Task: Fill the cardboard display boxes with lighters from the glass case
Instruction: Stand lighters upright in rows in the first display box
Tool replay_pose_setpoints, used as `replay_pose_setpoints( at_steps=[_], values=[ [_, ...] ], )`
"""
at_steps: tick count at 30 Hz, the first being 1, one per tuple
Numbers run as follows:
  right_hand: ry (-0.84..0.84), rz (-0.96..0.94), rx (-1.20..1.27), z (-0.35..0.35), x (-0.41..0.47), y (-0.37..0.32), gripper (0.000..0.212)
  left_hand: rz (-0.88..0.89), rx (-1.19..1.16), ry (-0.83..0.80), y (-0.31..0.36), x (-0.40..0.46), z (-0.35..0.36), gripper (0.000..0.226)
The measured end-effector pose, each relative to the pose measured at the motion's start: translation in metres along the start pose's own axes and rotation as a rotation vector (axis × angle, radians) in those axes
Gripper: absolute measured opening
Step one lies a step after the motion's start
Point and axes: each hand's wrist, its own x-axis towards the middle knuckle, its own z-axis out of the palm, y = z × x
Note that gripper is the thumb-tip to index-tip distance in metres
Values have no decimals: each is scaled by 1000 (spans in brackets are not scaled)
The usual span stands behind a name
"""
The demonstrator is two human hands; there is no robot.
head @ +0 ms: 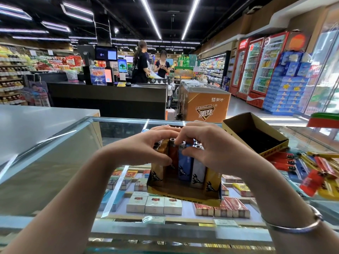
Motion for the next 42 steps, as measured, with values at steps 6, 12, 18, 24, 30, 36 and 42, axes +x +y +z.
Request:
replay_pose_setpoints(
  at_steps=[6,12,18,24,30,36,42],
  values=[
    [-48,-57,-110,6,0,-1,21,5,-30,5,0,1,0,55],
    [33,-67,-192,5,2,7,14,-7,-73,-1,-1,0,0,52],
    [-24,19,27,5,5,16,17,-10,-39,20,0,0,-1,60],
    [231,391,402,-1,7,44,9,-134,-128,-2,-3,-3,-5,108],
    [106,680,690,11,13,60,14,-170,-181,-24,-11,-1,-7,114],
    [146,707,757,8,12,71,16,-155,-265,14,-7,2,4,124],
    [284,717,784,-1,7,88,16,-98,-406,-25,-13,13,20,110]
  ],
)
